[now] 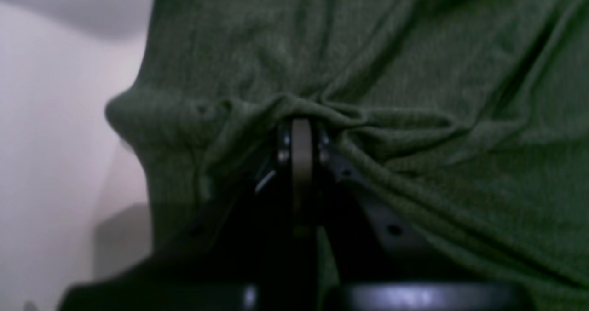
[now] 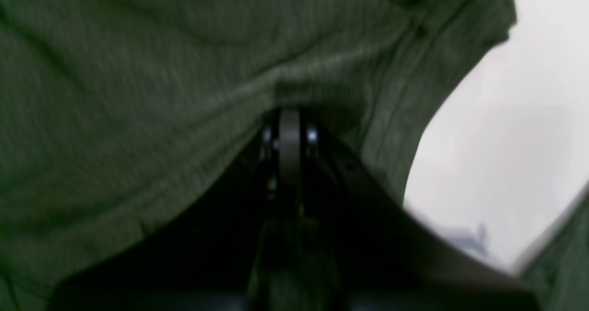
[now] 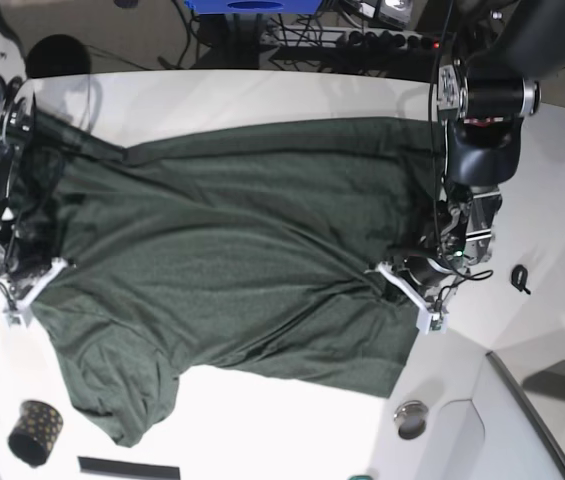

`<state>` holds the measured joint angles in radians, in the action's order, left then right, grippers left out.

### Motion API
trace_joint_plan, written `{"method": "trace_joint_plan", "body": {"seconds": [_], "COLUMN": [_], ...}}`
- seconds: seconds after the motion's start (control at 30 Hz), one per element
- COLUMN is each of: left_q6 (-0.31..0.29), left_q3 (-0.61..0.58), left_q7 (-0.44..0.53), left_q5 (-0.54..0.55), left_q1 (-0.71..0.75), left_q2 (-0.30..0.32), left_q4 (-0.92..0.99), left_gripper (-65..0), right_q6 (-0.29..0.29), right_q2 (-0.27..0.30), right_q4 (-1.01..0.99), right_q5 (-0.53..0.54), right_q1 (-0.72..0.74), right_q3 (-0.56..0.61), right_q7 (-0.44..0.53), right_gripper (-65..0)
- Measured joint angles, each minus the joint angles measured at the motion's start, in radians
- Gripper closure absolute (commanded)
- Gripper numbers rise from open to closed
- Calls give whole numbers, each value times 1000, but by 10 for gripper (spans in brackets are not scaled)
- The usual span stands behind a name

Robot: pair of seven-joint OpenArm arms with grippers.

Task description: Layout the t-shirt on the table in an organized manner, then fold the t-shirt properly

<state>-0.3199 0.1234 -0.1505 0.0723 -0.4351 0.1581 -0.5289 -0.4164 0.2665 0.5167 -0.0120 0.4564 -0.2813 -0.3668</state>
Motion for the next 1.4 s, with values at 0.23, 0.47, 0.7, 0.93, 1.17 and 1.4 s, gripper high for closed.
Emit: {"method": "trace_joint_plan", "body": {"seconds": [0.23,0.47,0.7,0.93,1.17,1.4], "left_q6": [115,137,131,129,132,134], "left_q3": [0,9,4,4,-3,-3], "left_q7": [104,135,-155,-274,-281,-269], "left_q5": [-20,-12,248,432,475,475], "left_q1": [-118,-201,24,482,727,718], "left_q2": [-2,-5,12,100,113,106], "left_q4": [149,146,-470,-985,-1025,-873], "left_gripper": [0,0,0,0,-285,-283], "right_q6": [0,0,3,-13,-11,-11], "right_q2": [-8,33,46,-142,-173,-157], "right_q4": [-195,-196,435,1087,1031,977], "right_q5": [-17,-18,-11,120,129,124], "right_q1": [95,187,-77,-453,-587,-591], "right_q3": [5,5,-34,-301,-407,-504], "right_q7": [317,405,109,-132,-175,-161], "right_gripper": [-15,-8,-15,-138,-458,-494]}}
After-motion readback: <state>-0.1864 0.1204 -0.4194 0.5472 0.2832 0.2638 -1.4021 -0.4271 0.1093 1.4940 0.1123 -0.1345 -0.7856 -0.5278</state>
